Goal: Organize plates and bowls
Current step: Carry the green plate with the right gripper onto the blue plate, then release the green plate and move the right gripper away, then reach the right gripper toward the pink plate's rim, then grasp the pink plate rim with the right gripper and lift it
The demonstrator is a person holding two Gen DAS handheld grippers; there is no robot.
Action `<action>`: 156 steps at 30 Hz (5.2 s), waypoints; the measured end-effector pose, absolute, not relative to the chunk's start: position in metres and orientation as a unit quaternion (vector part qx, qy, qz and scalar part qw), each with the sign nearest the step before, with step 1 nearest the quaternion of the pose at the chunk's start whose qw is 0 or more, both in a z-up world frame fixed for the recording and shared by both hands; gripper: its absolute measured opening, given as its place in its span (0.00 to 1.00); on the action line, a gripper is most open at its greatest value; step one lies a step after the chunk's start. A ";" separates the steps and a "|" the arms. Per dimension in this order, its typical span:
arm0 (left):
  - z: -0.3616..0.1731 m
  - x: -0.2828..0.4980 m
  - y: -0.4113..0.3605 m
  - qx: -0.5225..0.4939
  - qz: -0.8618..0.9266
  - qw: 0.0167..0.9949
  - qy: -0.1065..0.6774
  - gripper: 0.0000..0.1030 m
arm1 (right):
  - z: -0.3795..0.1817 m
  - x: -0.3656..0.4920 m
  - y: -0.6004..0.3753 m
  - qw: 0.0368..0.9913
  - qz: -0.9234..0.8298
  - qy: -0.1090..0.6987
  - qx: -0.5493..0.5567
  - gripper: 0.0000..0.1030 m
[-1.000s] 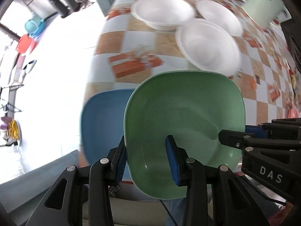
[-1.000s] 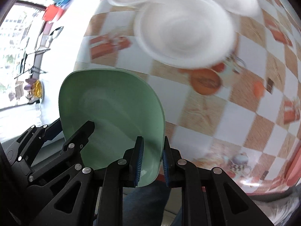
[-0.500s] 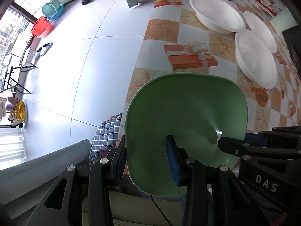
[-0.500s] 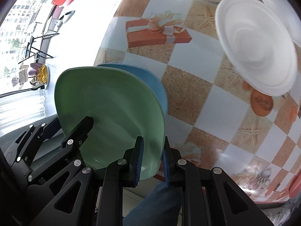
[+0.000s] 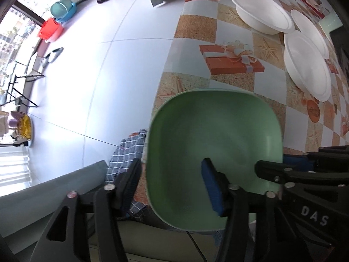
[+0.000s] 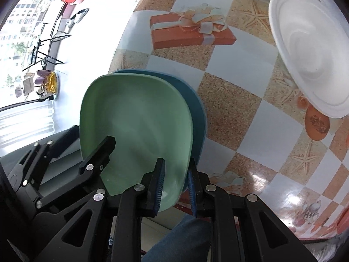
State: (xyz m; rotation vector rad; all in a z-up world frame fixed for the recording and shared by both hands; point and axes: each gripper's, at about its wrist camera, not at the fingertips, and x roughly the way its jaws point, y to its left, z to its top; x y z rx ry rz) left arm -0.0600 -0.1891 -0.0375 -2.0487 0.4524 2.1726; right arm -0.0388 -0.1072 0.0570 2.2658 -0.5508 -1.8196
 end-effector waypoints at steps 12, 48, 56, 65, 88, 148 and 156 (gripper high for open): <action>-0.019 -0.043 -0.155 -0.673 0.718 0.092 0.155 0.83 | 0.084 0.004 -0.046 0.078 -0.645 -0.215 0.730 0.84; -0.005 0.074 0.202 -0.644 0.605 0.328 0.334 1.00 | 0.088 0.306 0.323 -0.257 -0.591 -0.413 0.644 1.00; -0.006 0.089 0.236 -0.669 0.604 0.304 0.307 1.00 | 0.068 0.322 0.375 -0.254 -0.582 -0.398 0.662 1.00; -0.021 0.108 0.264 -0.676 0.600 0.294 0.312 1.00 | 0.046 0.339 0.394 -0.244 -0.576 -0.400 0.670 1.00; -0.069 0.138 0.320 -0.687 0.590 0.282 0.317 0.98 | 0.007 0.319 0.398 -0.198 -0.598 -0.331 0.702 0.73; -0.016 -0.054 -0.128 -0.674 0.653 0.187 0.290 0.97 | 0.064 0.093 0.061 -0.007 -0.616 -0.251 0.746 0.48; -0.003 -0.069 -0.139 -0.689 0.650 0.197 0.253 0.99 | 0.063 0.107 0.099 -0.069 -0.602 -0.276 0.746 0.78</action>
